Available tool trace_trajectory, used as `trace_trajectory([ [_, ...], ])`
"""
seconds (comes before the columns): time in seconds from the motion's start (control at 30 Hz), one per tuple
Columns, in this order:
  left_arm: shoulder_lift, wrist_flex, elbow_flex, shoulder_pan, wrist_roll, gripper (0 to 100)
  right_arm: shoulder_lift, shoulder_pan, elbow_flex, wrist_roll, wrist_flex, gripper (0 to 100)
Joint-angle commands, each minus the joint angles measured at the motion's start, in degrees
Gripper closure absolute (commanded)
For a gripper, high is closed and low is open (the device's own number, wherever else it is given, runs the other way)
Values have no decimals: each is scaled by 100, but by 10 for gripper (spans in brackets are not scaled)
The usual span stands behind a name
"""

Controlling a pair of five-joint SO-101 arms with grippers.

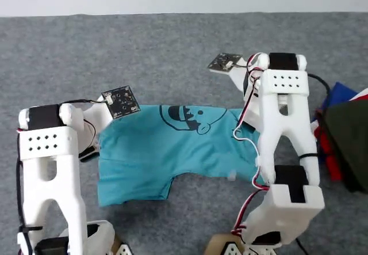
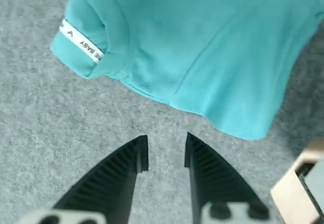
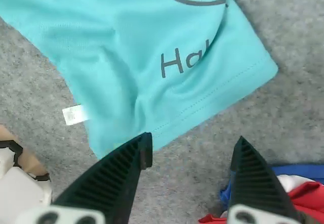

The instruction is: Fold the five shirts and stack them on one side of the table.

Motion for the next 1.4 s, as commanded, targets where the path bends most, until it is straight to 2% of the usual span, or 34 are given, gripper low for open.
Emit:
trace_trajectory([
  [0.0, -141, -334, 66, 18, 70, 878, -409, 119, -229, 35, 215, 688],
  [0.17, -132, -1459, 699, 70, 695, 878, 57, 110, -229, 18, -48, 702],
  [0.3, -123, -2734, 1226, 246, 1776, 879, 708, 119, -246, 18, -664, 805],
  [0.4, 176, -3631, 1508, 334, 2593, 915, 1103, 84, -255, 18, -1200, 898],
  [0.5, 791, -4141, 1420, 352, 3165, 968, 1367, 110, -255, 18, -1596, 923],
  [0.67, 2057, -3965, 505, 369, 3640, 987, 1569, 101, -255, -264, -2018, 924],
  [0.93, 4018, -2681, -1191, 527, 3631, 988, 2149, 136, -255, -299, -2615, 928],
  [1.13, 5064, -1837, -2290, 273, 3622, 997, 2589, 365, -501, -299, -2668, 991],
  [1.37, 5442, -1679, -2800, -316, 3385, 997, 3046, 804, -1275, -299, -2659, 988],
])
